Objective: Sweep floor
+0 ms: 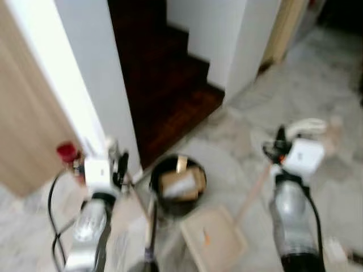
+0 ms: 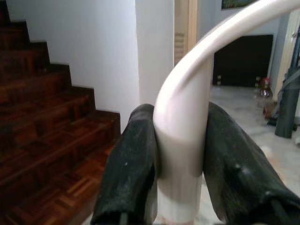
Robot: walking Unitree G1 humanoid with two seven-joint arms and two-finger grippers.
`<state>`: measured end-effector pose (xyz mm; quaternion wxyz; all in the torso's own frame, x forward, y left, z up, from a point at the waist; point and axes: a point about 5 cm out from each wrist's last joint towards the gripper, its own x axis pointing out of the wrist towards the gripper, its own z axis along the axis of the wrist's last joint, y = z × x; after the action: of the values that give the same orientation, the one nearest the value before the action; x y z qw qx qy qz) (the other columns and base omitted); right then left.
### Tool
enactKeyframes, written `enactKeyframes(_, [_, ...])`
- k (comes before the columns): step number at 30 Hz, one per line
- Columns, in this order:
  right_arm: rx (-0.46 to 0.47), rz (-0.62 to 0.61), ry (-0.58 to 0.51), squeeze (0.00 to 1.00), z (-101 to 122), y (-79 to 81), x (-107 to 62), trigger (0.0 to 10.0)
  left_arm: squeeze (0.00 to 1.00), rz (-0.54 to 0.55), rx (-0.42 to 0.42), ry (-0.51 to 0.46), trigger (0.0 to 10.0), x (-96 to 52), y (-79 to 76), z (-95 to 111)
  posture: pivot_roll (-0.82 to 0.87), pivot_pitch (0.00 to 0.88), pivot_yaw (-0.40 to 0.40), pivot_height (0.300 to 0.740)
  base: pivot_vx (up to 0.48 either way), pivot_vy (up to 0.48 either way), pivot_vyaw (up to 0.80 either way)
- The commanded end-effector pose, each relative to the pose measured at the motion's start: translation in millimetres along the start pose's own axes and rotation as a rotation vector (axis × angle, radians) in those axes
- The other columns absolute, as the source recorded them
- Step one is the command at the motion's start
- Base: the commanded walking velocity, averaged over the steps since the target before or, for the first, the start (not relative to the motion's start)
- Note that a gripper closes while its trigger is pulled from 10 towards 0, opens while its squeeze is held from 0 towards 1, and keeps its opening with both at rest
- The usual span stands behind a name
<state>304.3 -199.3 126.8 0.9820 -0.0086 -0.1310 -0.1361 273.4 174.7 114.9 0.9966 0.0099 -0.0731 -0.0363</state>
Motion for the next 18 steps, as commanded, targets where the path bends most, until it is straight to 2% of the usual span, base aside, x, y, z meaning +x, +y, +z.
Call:
enactKeyframes(1, [0.006,-0.008,-0.028,0.00,4.8,-1.6,1.4,10.0,0.00,-0.007,-0.001,-0.036,10.0,2.6,-1.0,6.9,0.04,0.033,-0.026,0.740,-0.277,0.000,0.00])
enactKeyframes(16, [0.010,-0.007,-0.026,0.00,4.3,-0.9,3.0,10.0,0.00,-0.008,-0.001,-0.040,10.0,3.9,-0.9,7.6,0.04,0.040,-0.026,0.740,-0.276,0.000,0.00])
enactKeyframes(18, [0.011,-0.006,-0.026,0.00,4.4,-0.6,3.4,10.0,0.00,-0.003,0.005,-0.035,10.0,4.5,-0.2,7.2,0.04,0.043,-0.026,0.740,0.000,0.000,0.00])
